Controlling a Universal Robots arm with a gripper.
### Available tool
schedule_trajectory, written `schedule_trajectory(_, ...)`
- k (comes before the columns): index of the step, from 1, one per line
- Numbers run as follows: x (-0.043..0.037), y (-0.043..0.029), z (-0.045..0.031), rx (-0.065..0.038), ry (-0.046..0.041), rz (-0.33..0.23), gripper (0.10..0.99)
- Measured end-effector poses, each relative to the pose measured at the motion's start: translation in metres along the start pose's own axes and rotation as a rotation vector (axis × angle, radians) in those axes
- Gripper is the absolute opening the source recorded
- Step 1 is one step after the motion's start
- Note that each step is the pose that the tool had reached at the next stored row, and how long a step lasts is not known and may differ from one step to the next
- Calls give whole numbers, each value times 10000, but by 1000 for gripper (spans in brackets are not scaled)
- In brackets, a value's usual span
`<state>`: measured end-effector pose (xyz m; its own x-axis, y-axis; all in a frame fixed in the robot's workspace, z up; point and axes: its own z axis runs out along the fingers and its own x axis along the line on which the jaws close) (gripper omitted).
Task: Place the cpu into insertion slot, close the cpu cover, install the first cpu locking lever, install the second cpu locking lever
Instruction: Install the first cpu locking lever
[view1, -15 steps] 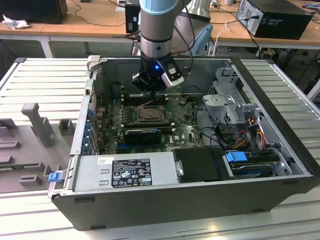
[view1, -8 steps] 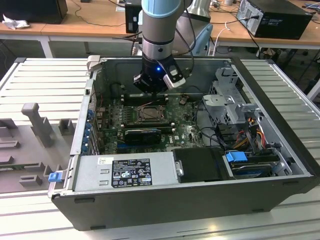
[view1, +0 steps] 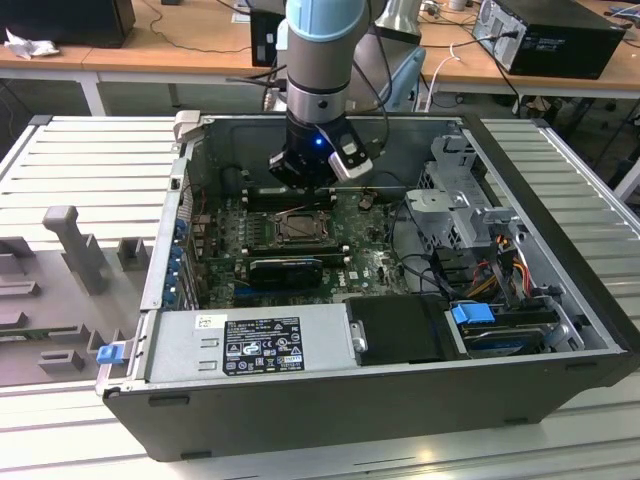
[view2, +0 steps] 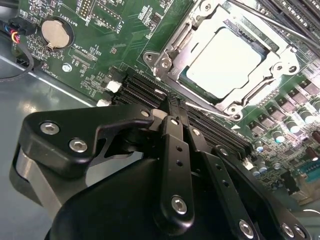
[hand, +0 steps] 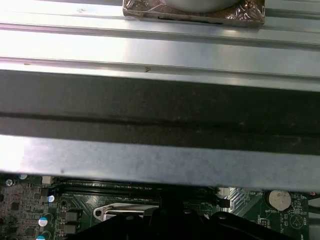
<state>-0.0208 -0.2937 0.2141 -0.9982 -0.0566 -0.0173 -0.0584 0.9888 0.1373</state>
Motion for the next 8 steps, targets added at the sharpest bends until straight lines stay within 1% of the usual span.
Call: schedule_trajectory(8,-6,-8,58,-1,5,-39,106)
